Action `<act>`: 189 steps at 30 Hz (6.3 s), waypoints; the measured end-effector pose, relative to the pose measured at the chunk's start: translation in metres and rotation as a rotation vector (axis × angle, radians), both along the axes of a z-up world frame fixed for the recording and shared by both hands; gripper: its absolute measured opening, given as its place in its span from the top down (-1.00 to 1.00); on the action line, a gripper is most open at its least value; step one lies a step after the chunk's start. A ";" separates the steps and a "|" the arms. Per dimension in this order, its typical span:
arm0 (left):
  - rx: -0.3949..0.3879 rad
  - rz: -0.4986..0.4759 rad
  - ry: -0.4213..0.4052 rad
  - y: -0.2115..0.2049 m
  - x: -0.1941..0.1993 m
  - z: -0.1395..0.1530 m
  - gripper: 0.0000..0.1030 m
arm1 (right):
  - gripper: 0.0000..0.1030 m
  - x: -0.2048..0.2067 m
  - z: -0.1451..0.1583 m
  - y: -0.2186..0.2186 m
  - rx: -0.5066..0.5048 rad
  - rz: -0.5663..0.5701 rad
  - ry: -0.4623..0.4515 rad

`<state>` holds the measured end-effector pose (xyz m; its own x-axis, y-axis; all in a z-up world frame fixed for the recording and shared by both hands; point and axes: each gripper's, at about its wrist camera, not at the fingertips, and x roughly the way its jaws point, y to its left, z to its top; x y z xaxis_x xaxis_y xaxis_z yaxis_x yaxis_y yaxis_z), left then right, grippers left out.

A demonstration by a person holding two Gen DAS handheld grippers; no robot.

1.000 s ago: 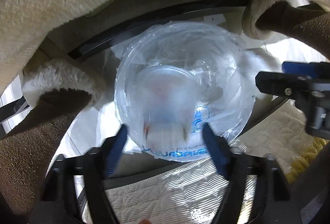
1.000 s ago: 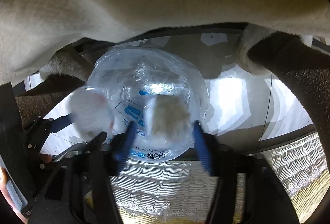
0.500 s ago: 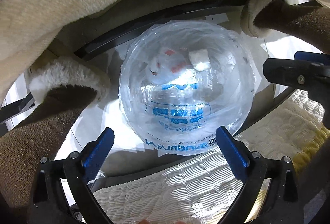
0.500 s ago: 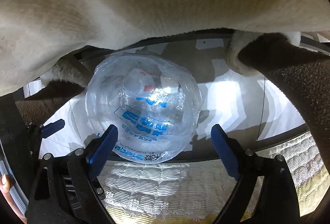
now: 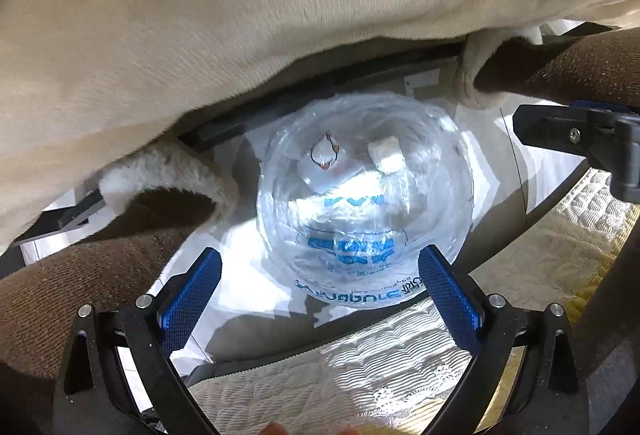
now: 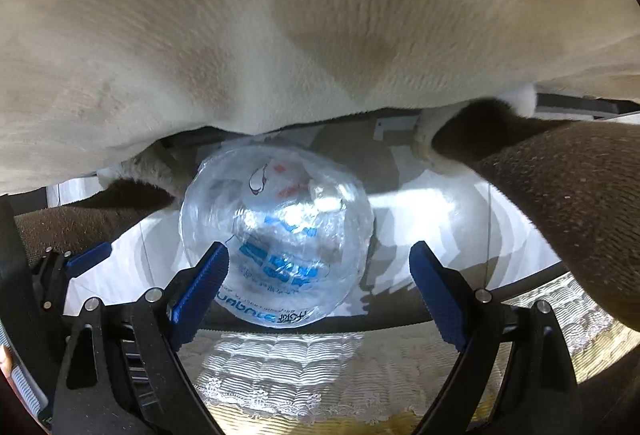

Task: Collect trash
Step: 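Raise both tools back above the bed toward the remaining trash, then grasp the maroon snack packet with the left tool while the right tool grasps the tissue ball, then carry the maroon packet and tissue ball down over the trash bag, then open both tools to drop the packet and tissue into the bag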

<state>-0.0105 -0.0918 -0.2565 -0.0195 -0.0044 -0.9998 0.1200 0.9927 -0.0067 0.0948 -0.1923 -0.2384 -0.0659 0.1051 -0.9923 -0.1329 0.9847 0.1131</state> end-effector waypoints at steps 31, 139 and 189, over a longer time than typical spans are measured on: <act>-0.093 0.066 -0.666 0.014 -0.043 0.154 -0.88 | -0.75 -0.027 0.145 -0.010 0.089 0.134 -0.544; -0.244 -0.023 -0.825 0.085 0.084 0.219 -0.22 | 0.01 0.083 0.213 0.002 0.445 0.230 -0.769; -0.159 -0.046 -0.175 -0.014 -0.004 0.051 -0.23 | 0.01 -0.016 0.057 0.039 0.146 0.221 -0.139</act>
<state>-0.0142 -0.1060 -0.2055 0.1499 -0.1654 -0.9748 0.1783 0.9743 -0.1379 0.0790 -0.1529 -0.1815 0.0327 0.2458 -0.9688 -0.3662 0.9048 0.2173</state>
